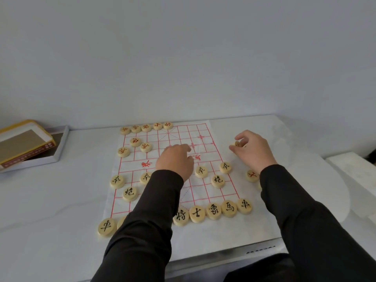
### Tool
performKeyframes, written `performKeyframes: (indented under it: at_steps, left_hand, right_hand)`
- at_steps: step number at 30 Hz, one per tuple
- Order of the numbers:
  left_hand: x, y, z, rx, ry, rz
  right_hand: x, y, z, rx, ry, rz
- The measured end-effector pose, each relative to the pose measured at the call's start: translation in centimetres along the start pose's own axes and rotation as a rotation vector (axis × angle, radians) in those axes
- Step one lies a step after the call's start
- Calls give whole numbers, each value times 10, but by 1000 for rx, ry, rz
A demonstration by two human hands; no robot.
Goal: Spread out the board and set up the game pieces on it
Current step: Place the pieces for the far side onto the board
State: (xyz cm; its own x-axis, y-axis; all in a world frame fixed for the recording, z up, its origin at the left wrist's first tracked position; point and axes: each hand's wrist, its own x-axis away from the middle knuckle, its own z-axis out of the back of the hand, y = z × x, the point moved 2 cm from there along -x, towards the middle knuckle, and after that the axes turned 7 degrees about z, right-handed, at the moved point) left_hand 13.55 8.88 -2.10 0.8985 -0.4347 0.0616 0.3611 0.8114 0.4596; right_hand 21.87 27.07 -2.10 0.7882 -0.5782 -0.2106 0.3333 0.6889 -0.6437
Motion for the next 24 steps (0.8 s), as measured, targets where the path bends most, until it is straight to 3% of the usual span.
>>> performKeyframes:
  at_steps: [3,8,16,24]
  left_hand:
    - [-14,-10,6,-8,-44,54]
    - [-29,-22,12,40,-56,109]
    - [-45,-37,22,142,-16,136]
    - [-52,-48,20,121,-26,165]
  right_hand:
    - [-5,-15,-13,-110,-107,28]
    - [-28,-60,-44,-78,-240,88]
    - [-74,-80,-70,-185,-207,-61]
    - [-97,-96,-98,-553,-360,-314]
